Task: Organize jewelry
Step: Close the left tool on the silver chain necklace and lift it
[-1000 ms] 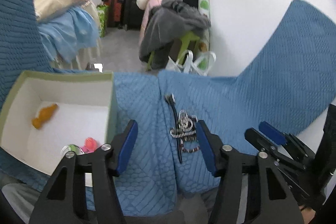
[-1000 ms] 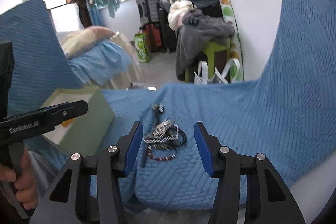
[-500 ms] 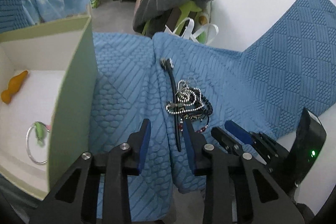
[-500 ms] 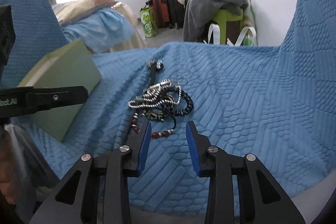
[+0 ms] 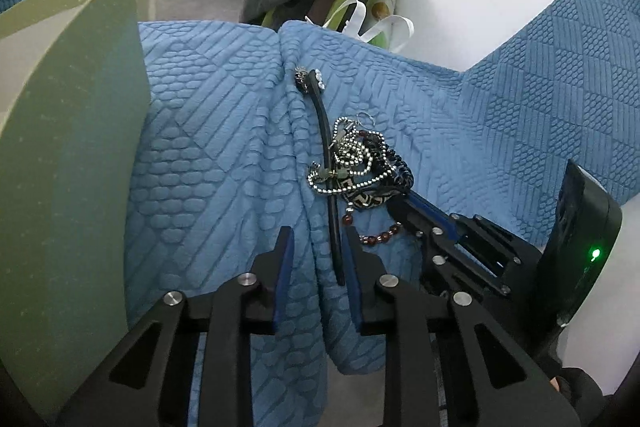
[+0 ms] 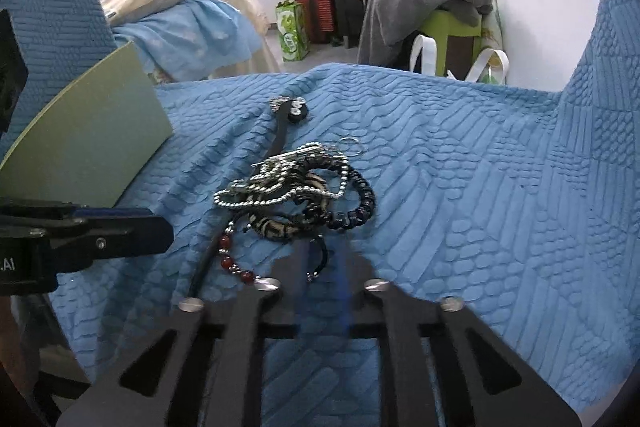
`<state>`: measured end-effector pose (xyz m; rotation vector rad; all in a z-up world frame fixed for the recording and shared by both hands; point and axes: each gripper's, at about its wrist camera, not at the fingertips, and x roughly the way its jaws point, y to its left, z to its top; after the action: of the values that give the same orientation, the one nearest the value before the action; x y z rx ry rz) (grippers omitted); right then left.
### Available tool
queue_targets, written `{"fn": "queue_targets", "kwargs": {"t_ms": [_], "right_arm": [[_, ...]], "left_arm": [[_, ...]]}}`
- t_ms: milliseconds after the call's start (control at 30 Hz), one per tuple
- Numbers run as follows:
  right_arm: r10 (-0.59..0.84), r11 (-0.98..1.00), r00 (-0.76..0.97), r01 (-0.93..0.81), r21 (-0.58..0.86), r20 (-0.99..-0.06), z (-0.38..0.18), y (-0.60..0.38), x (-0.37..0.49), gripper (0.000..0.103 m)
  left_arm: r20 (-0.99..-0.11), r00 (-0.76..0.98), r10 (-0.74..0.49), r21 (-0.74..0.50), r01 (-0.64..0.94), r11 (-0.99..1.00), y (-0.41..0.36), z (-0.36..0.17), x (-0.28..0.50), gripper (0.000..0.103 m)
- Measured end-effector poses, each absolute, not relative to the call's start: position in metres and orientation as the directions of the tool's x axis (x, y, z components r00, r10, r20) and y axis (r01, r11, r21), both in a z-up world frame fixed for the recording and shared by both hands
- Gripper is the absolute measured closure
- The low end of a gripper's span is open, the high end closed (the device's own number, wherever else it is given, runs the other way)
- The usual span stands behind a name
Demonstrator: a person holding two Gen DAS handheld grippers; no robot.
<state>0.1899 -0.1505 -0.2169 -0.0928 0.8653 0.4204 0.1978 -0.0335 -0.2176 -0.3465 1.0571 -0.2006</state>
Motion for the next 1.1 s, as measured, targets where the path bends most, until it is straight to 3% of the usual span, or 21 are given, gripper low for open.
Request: {"fn": "queue_targets", "kwargs": {"t_ms": [500, 600, 767, 1100], "right_arm": [[0.239, 0.964, 0.628, -0.248, 0.101, -0.741, -0.204, -0.187, 0.183, 0.1], [0.239, 0.965, 0.629, -0.241, 0.107, -0.74, -0.204, -0.189, 0.185, 0.1], [0.241, 0.964, 0.627, -0.242, 0.109, -0.74, -0.203, -0.189, 0.185, 0.1], [0.24, 0.964, 0.63, -0.242, 0.108, -0.738, -0.201, -0.186, 0.181, 0.1]], "left_arm": [[-0.821, 0.491, -0.292, -0.291, 0.08, 0.953, -0.059, -0.226, 0.216, 0.078], [-0.826, 0.497, -0.265, -0.244, 0.109, 0.964, -0.067, -0.23, 0.218, 0.088], [-0.846, 0.489, -0.214, -0.192, 0.097, 0.977, -0.072, -0.239, 0.224, 0.088], [-0.829, 0.514, -0.22, -0.219, 0.064, 0.974, -0.069, -0.244, 0.237, 0.087]]}}
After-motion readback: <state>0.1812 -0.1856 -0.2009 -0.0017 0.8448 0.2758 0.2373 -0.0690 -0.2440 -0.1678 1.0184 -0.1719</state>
